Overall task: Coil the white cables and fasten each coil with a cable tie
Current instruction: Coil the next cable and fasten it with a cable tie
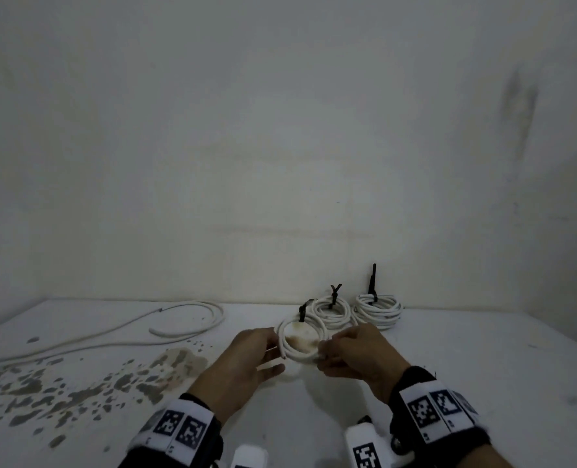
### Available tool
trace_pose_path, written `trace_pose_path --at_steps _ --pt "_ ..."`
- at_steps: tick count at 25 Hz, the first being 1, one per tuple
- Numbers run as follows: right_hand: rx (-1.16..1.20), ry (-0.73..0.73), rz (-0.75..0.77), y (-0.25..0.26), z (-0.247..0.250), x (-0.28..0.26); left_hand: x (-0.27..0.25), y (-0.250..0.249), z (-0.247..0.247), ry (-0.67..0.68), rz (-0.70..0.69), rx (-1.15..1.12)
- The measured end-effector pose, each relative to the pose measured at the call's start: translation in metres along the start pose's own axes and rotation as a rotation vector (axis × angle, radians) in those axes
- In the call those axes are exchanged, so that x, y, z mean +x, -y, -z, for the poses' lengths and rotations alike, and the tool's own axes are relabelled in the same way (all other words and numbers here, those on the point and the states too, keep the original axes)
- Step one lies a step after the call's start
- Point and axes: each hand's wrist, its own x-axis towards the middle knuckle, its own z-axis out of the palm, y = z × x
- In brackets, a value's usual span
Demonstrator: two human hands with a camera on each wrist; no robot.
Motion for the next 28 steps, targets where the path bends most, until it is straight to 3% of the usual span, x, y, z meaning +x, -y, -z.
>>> trace_pose_path --at_steps 8,13,20,28 --pt "0.026 -0.227 -0.016 -0.008 0.035 0.088 0.072 -0.003 -0.068 -0.086 -0.110 0.071" --pt "-0.068 -0.230 -0.016 -0.005 0.040 0.125 0.119 -0.003 -0.080 -0.136 -0.125 0.146" --pt "-0.058 -0.204 0.054 0.010 0.016 0.128 0.150 0.000 -0.071 -0.327 -0.148 0.043" --pt "-0.510 -0.226 0.125 0.018 -0.015 0.148 0.170 -0.008 -0.035 -0.369 -0.155 0.178"
